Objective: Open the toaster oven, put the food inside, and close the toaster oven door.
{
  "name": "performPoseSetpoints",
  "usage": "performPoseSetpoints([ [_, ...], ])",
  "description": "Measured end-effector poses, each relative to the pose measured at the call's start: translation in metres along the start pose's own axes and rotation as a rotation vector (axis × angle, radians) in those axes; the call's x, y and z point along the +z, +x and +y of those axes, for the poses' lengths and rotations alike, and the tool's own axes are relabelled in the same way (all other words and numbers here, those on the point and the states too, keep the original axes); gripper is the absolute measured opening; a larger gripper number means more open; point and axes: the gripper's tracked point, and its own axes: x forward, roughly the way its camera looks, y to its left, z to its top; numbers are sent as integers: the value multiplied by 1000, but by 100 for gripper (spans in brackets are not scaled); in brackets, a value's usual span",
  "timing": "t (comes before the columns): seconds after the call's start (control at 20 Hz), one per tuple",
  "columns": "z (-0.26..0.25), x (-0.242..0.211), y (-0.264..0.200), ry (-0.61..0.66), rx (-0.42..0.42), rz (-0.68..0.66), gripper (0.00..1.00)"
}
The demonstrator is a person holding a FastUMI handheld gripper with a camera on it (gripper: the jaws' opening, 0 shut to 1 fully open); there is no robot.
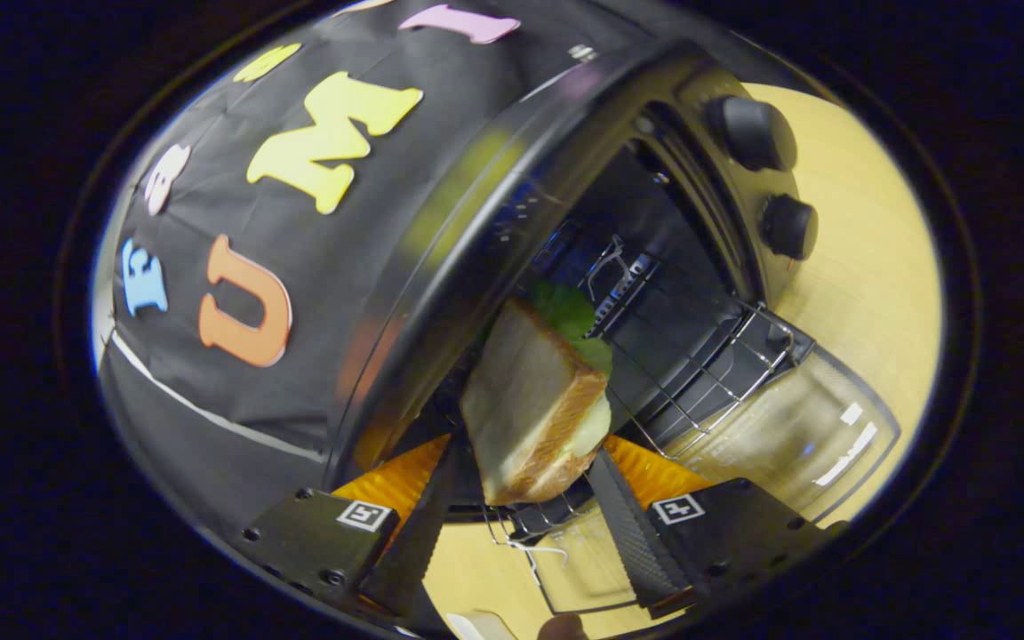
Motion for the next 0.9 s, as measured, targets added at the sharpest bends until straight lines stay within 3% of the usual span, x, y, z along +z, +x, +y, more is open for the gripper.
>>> performPoseSetpoints([
  [0.15, -6, -6, -14, -170, -96, 48, 95],
  [0.3, -2, -3, -38, -274, -126, 42, 95],
  [0.9, -10, -48, -172, -723, -158, 2, 99],
])
